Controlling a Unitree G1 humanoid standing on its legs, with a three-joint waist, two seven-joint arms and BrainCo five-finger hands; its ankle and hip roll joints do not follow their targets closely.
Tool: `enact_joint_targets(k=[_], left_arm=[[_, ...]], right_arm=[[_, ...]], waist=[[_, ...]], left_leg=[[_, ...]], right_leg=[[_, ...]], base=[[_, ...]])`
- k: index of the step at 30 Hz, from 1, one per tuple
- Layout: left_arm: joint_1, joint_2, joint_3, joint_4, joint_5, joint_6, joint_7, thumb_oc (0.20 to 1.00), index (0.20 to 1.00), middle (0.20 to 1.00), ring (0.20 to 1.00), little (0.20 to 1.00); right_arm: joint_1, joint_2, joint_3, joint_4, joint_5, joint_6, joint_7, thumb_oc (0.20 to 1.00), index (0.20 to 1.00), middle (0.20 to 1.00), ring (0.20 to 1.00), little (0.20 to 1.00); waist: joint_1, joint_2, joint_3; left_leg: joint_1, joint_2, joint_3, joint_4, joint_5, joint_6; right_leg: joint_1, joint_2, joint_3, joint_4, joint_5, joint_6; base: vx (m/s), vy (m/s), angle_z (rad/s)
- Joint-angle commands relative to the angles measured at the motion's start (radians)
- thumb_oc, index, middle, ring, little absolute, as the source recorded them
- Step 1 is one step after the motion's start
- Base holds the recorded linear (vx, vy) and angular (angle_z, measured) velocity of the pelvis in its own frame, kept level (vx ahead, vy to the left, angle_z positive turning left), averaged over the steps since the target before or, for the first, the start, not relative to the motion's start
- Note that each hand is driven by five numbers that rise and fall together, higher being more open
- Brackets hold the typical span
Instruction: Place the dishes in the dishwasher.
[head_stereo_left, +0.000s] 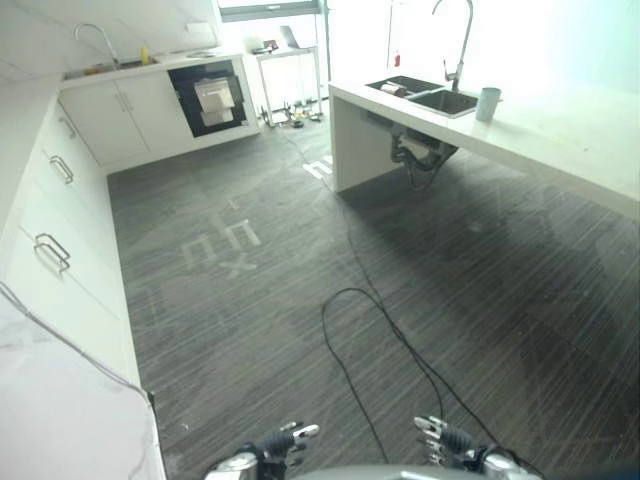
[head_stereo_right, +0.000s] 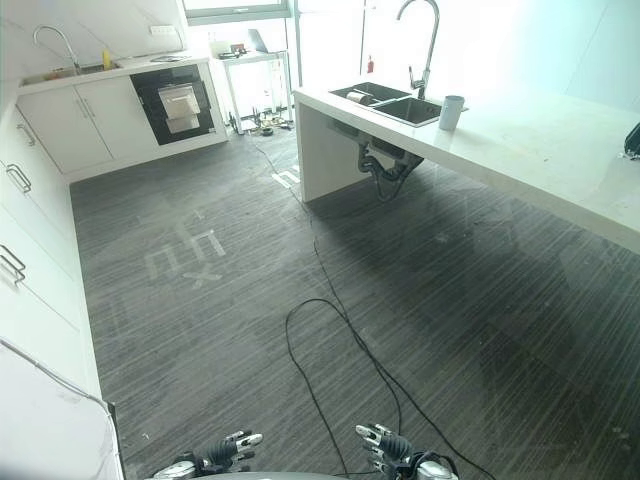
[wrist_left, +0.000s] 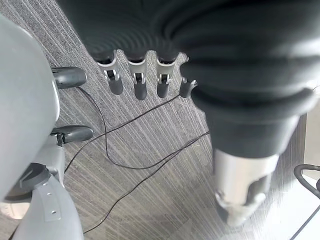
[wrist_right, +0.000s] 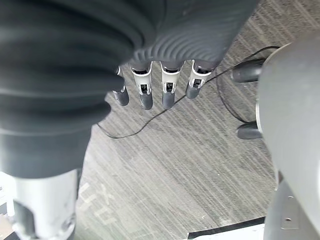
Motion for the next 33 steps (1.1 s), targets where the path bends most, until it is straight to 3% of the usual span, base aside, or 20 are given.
enact_joint_targets(k=[1,13,18,19,25,33], left_arm=[[-0.057,-0.004,-0.03,0.048,0.027,-0.049,-0.025,1.0,1.0,1.0,1.0,1.0],[-0.055,-0.011,-0.014,0.061,-0.038,-0.061,-0.005,1.0,1.0,1.0,1.0,1.0],[-0.059,-0.013,0.013,0.064,-0.116,-0.024,0.045,1.0,1.0,1.0,1.0,1.0],[-0.063,-0.019,0.034,0.087,-0.178,-0.028,0.038,1.0,1.0,1.0,1.0,1.0],[-0.06,-0.042,0.034,0.057,-0.183,-0.087,0.027,1.0,1.0,1.0,1.0,1.0],[-0.054,-0.058,0.015,0.061,-0.13,-0.071,0.086,1.0,1.0,1.0,1.0,1.0]], right_arm=[[-0.049,-0.004,0.003,0.049,-0.008,-0.045,0.028,1.0,1.0,1.0,1.0,1.0],[-0.052,0.001,0.002,0.064,0.004,-0.03,0.022,1.0,1.0,1.0,1.0,1.0],[-0.052,0.005,0.0,0.082,-0.003,0.002,0.004,1.0,1.0,1.0,1.0,1.0],[-0.053,0.013,-0.006,0.119,-0.015,-0.006,-0.006,1.0,1.0,1.0,1.0,1.0],[-0.047,0.032,-0.016,0.137,-0.015,-0.062,-0.031,1.0,1.0,1.0,1.0,1.0],[-0.048,0.043,-0.011,0.127,-0.023,-0.091,-0.04,1.0,1.0,1.0,1.0,1.0]], waist=[[0.007,-0.005,0.011],[0.009,-0.004,0.009],[0.011,-0.002,0.007],[0.012,-0.005,0.006],[0.01,0.0,0.003],[-0.001,0.009,0.011]], left_leg=[[0.015,-0.008,0.023,0.006,-0.014,0.042],[0.017,-0.008,0.021,0.006,-0.016,0.042],[0.017,-0.009,0.018,0.006,-0.016,0.042],[0.017,-0.008,0.018,0.006,-0.016,0.042],[0.015,-0.004,0.022,0.006,-0.013,0.039],[0.012,0.0,0.028,0.006,-0.008,0.038]], right_leg=[[0.005,-0.004,-0.041,0.012,0.023,0.032],[0.008,-0.006,-0.045,0.01,0.02,0.032],[0.01,-0.007,-0.044,0.011,0.019,0.031],[0.01,-0.007,-0.045,0.012,0.019,0.031],[0.006,-0.006,-0.038,0.015,0.02,0.031],[-0.002,-0.004,-0.026,0.022,0.022,0.028]], base=[[0.0,0.0,0.0],[0.0,0.0,0.0],[0.02,-0.008,0.0],[0.05,-0.033,0.0],[0.03,-0.02,0.02],[0.0,0.0,0.0]])
